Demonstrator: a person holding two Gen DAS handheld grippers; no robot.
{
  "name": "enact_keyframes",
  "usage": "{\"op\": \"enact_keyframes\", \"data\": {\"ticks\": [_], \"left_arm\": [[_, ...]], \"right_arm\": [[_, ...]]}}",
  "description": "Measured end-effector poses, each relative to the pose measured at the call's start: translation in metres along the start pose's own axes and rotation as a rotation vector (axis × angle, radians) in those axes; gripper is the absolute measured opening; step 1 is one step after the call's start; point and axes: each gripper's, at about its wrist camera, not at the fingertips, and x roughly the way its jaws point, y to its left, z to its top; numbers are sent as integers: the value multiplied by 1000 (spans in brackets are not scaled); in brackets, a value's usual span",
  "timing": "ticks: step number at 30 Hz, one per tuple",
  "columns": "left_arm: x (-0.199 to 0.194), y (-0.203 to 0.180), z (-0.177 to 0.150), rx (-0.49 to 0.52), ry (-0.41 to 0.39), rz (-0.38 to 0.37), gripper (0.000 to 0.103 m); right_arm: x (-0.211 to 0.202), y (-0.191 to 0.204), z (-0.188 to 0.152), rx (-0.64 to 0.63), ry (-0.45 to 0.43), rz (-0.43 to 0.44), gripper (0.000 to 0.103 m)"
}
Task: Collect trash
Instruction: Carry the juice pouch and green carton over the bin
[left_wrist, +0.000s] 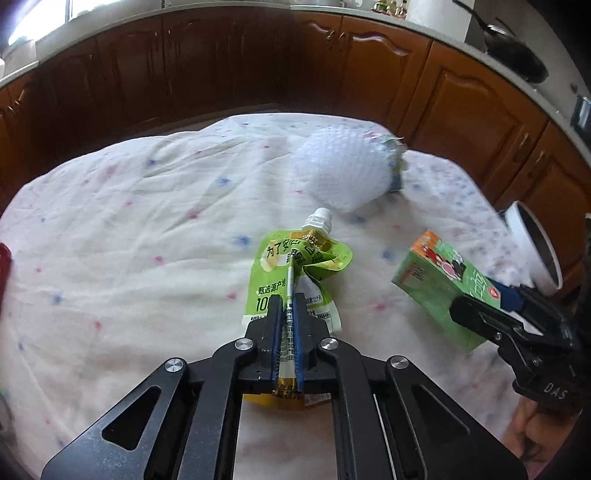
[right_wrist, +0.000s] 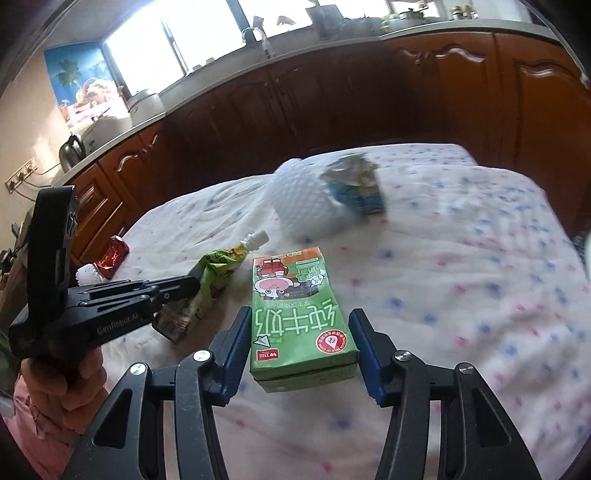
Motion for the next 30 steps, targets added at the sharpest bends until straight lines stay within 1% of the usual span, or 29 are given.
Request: {"op": "enact_keyframes", "data": {"ticks": [6,11,16,25,30], "left_arm": [[-18,-37,-8,19,-30,-74,3],[-31,-82,-8,59,-62,-137,3],[-30,-126,-5,100,-54,-187,3],[-26,-206,0,200,-49,-245,3],[-22,-234,6,237,-47,-259,3]], "right_arm": [[-41,-34,-14,78,-64,-47,53],[-73,-65,-27,157,-126,-94,53],[-103,-96,-37,223,-172,-135,53],[-146,-144,-46,296,-245,-200,53],[-163,-167,-49,329,-274,-231,53]]}}
